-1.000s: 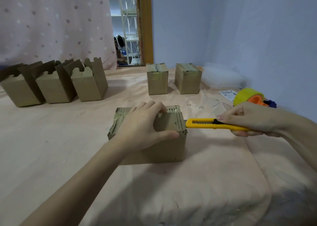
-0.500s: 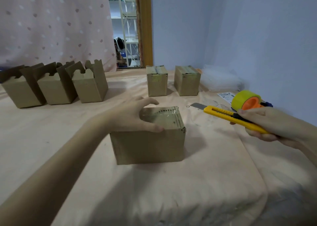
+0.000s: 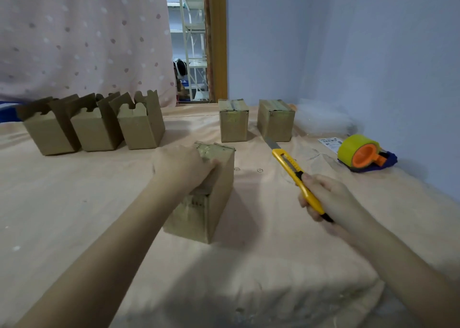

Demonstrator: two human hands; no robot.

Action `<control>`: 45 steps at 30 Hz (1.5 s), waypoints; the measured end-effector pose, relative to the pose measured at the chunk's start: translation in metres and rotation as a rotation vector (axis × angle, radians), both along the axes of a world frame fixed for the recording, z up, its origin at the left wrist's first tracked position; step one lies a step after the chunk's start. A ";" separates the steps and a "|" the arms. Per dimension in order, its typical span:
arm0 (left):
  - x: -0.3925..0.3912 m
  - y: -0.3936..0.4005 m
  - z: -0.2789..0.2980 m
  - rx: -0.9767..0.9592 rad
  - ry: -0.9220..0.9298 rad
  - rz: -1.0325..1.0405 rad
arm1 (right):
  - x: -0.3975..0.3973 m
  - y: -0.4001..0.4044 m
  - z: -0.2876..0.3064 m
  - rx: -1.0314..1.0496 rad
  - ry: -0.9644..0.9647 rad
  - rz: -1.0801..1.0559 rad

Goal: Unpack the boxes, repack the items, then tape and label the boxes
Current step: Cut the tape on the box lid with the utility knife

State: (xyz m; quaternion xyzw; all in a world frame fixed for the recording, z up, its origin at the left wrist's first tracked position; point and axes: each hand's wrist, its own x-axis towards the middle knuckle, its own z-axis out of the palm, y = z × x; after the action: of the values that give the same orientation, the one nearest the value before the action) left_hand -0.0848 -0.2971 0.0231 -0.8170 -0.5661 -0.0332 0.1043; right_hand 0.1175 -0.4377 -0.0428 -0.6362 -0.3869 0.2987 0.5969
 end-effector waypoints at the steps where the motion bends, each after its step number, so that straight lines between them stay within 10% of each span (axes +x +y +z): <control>1: -0.003 -0.002 0.005 -0.013 -0.039 -0.038 | -0.011 0.003 -0.003 0.012 0.058 -0.008; 7: -0.034 -0.001 0.006 -0.426 -0.496 -0.191 | -0.079 0.013 -0.013 0.191 0.230 0.070; 11: -0.079 0.015 -0.014 -0.500 -0.719 -0.664 | -0.099 0.014 -0.019 0.273 0.232 0.035; 19: -0.099 0.033 -0.051 -0.263 -0.545 -0.954 | -0.095 0.026 -0.023 0.275 0.203 0.026; 31: -0.033 -0.039 -0.064 0.550 -0.378 -0.737 | -0.064 0.084 0.012 0.145 0.151 0.159; 39: -0.034 -0.029 -0.031 0.192 -0.515 -0.598 | -0.031 0.064 0.016 0.084 -0.062 0.021; 45: -0.022 0.012 0.004 -0.135 -0.175 -0.581 | -0.009 0.019 0.023 -0.163 -0.282 0.093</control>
State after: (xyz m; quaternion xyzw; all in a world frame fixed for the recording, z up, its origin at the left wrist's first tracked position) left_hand -0.1073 -0.2852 0.0272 -0.9438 -0.3167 -0.0942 -0.0131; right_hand 0.1086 -0.4190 -0.0197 -0.6995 -0.4705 0.2639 0.4687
